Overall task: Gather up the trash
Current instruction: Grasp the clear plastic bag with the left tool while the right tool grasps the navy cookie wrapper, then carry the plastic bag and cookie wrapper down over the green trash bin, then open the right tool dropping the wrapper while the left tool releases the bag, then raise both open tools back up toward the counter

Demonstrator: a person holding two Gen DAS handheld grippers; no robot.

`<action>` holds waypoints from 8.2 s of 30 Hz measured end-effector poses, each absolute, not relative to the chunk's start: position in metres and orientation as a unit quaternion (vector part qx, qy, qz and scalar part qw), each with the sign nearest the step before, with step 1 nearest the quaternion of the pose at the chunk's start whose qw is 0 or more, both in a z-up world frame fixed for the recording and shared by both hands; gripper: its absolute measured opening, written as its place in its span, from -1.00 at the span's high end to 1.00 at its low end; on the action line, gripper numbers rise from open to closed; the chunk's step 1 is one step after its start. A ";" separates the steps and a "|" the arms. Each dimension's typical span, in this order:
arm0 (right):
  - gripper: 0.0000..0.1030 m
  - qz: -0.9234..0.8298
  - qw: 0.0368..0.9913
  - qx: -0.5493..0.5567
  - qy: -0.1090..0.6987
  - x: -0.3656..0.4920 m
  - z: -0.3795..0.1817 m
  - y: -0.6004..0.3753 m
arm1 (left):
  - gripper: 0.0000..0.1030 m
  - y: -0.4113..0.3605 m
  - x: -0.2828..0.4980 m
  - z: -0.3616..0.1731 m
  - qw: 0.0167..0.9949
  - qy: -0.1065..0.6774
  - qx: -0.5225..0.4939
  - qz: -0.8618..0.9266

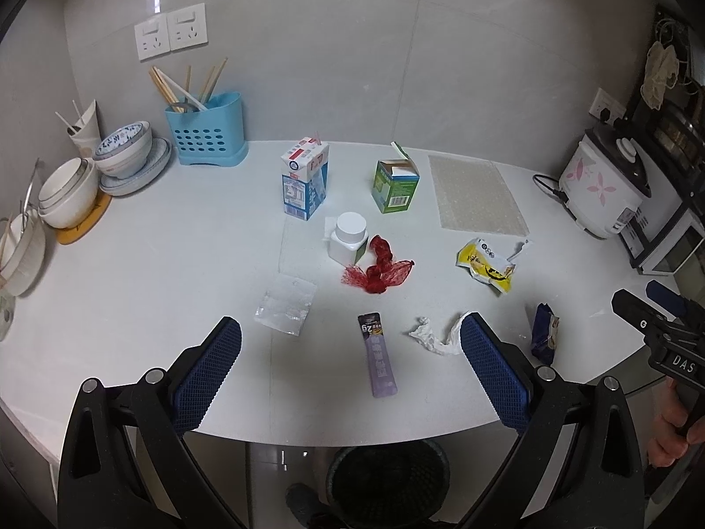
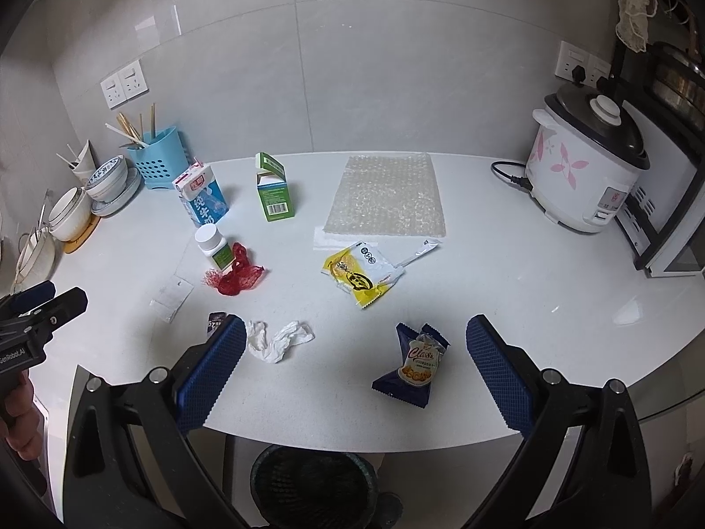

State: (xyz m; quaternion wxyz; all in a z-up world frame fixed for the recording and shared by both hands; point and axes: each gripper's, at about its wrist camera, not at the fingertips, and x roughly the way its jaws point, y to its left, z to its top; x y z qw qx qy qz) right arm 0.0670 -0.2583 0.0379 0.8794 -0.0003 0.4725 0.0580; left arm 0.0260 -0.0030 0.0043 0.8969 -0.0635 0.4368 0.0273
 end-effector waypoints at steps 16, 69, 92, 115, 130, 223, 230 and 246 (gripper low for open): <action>-0.86 0.015 0.824 0.045 0.565 0.118 -0.015 -0.279 | -0.89 0.065 0.110 -0.062 0.866 0.494 -0.064 0.041; 0.13 -0.043 0.698 0.122 0.705 0.149 -0.165 -0.314 | 0.55 0.073 0.160 -0.171 0.772 0.634 -0.032 0.035; 0.52 0.015 0.740 0.090 0.666 0.119 -0.132 -0.311 | 0.90 0.046 0.118 -0.118 0.789 0.611 -0.060 0.038; 0.52 0.111 0.791 0.024 0.601 0.086 -0.065 -0.304 | 0.90 -0.025 0.040 -0.065 0.822 0.560 -0.086 0.052; 0.51 0.097 0.823 0.017 0.560 0.002 -0.038 -0.289 | 0.89 -0.056 -0.040 -0.064 0.833 0.548 -0.072 -0.023; -0.85 0.032 0.787 -0.001 0.617 -0.084 -0.200 -0.302 | 0.76 -0.118 -0.109 -0.249 0.759 0.645 -0.053 -0.067; -0.85 0.034 0.788 0.000 0.615 -0.078 -0.196 -0.322 | 0.65 -0.141 -0.106 -0.270 0.749 0.657 -0.049 -0.068; -0.85 0.052 0.769 -0.002 0.637 -0.078 -0.223 -0.325 | -0.61 -0.137 -0.105 -0.294 0.746 0.661 -0.066 -0.033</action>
